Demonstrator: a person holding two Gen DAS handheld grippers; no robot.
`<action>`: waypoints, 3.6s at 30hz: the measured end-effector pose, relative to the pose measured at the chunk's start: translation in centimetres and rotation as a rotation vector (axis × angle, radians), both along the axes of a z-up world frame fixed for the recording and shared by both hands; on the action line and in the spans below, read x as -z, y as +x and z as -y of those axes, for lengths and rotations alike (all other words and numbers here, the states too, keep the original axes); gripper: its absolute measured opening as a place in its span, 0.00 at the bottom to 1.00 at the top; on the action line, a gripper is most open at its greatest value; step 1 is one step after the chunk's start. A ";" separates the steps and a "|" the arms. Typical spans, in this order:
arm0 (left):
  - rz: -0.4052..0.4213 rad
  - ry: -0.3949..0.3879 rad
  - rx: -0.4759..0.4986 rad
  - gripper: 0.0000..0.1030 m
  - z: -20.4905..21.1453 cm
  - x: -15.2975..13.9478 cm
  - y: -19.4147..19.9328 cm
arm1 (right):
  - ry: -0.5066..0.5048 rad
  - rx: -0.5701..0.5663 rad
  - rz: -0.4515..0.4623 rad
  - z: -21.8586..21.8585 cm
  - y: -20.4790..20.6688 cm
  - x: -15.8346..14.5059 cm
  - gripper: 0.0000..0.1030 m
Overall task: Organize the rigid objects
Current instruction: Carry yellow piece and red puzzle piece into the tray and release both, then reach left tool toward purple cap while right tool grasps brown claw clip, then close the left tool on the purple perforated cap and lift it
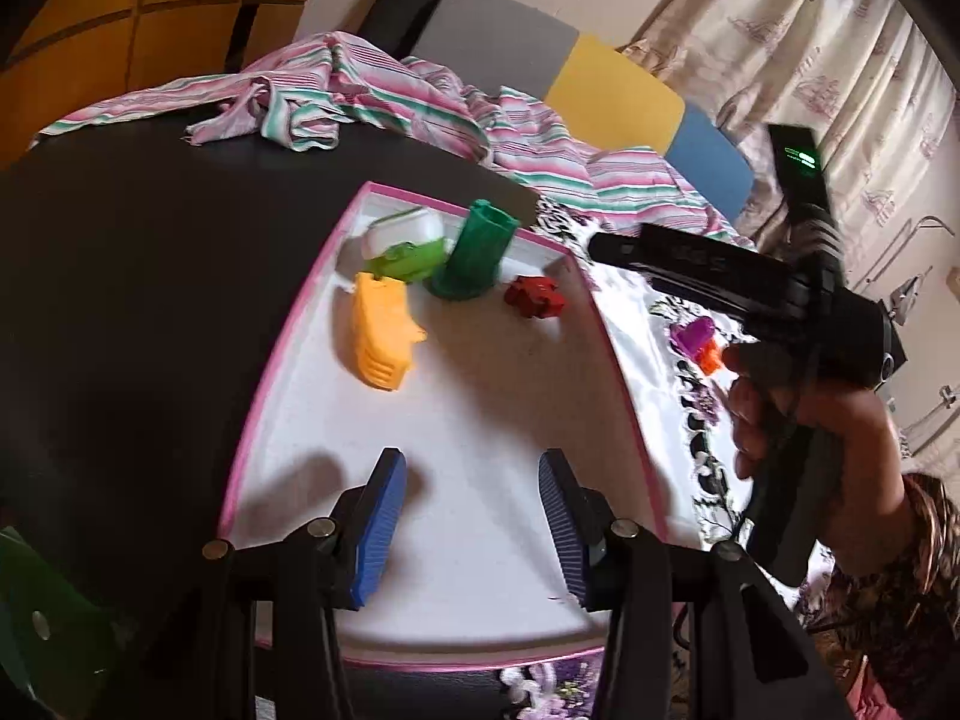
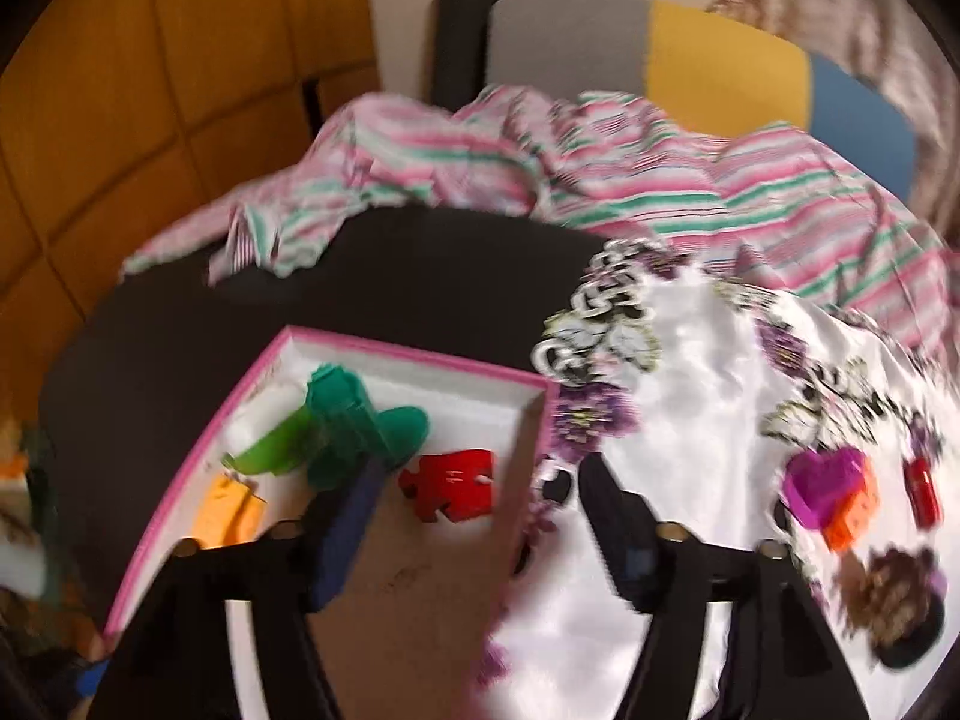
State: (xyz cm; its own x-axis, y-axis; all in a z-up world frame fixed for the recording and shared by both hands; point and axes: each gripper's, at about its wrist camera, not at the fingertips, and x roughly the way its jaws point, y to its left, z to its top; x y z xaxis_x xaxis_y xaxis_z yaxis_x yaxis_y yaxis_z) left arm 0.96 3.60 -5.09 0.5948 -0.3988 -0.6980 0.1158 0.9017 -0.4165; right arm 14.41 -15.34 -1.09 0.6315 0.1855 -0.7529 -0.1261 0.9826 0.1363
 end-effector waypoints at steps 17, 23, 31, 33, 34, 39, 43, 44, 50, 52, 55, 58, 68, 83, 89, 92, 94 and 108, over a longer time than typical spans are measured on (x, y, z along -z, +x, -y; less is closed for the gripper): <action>0.088 0.042 0.287 0.45 8.4 -1.6 -3.5 | -0.044 0.179 -0.121 10.0 -8.3 1.8 0.74; 0.115 0.071 0.409 0.45 11.9 -2.0 -4.8 | 0.008 0.322 -0.205 14.7 -10.1 3.3 0.74; 0.060 0.062 0.462 0.45 13.9 -1.0 -5.1 | 0.147 0.400 -0.161 19.4 -11.3 3.2 0.74; 0.062 0.061 0.465 0.45 14.2 -1.1 -5.2 | 0.194 0.411 -0.160 20.2 -10.9 3.3 0.73; 0.063 0.061 0.468 0.45 14.3 -1.1 -5.2 | 0.214 0.416 -0.157 20.6 -10.6 3.4 0.72; 0.056 0.061 0.473 0.45 14.8 -1.2 -5.1 | 0.238 0.435 -0.141 22.5 -8.7 3.4 0.67; 0.052 0.065 0.470 0.45 14.8 -1.2 -5.0 | 0.223 0.473 -0.118 24.0 -7.6 3.3 0.68; 0.050 0.064 0.469 0.45 14.8 -1.2 -5.0 | 0.233 0.488 -0.115 24.5 -7.4 3.3 0.70; 0.034 0.059 0.470 0.46 15.2 -0.9 -4.6 | 0.322 0.521 -0.098 26.4 -5.9 3.8 0.83; 0.025 0.058 0.473 0.46 15.4 -0.8 -4.5 | 0.310 0.527 -0.103 26.6 -5.1 4.3 0.82; 0.028 0.070 0.475 0.46 15.6 -1.0 -4.4 | 0.294 0.508 -0.179 26.4 -3.9 5.8 0.56; 0.033 0.072 0.468 0.46 15.8 -1.2 -4.0 | 0.289 0.485 -0.185 26.1 -3.5 6.0 0.50; 0.017 0.096 0.427 0.46 19.1 -2.6 0.4 | 0.123 0.441 -0.209 24.6 -4.1 5.1 0.45; -0.021 0.235 0.393 0.49 29.6 -1.2 13.2 | 0.141 0.536 -0.272 26.8 -5.2 5.4 0.45; -0.002 0.345 0.361 0.49 32.4 0.6 17.3 | 0.176 0.544 -0.281 27.2 -5.2 5.6 0.45; 0.029 0.347 0.337 0.49 32.7 0.6 18.2 | 0.185 0.546 -0.285 27.3 -5.2 5.7 0.45; 0.051 0.368 0.339 0.49 33.1 0.7 18.4 | 0.185 0.546 -0.287 27.2 -5.2 5.7 0.45; 0.032 0.335 0.344 0.32 31.8 2.1 18.1 | 0.198 0.520 -0.276 26.7 -4.8 5.6 0.45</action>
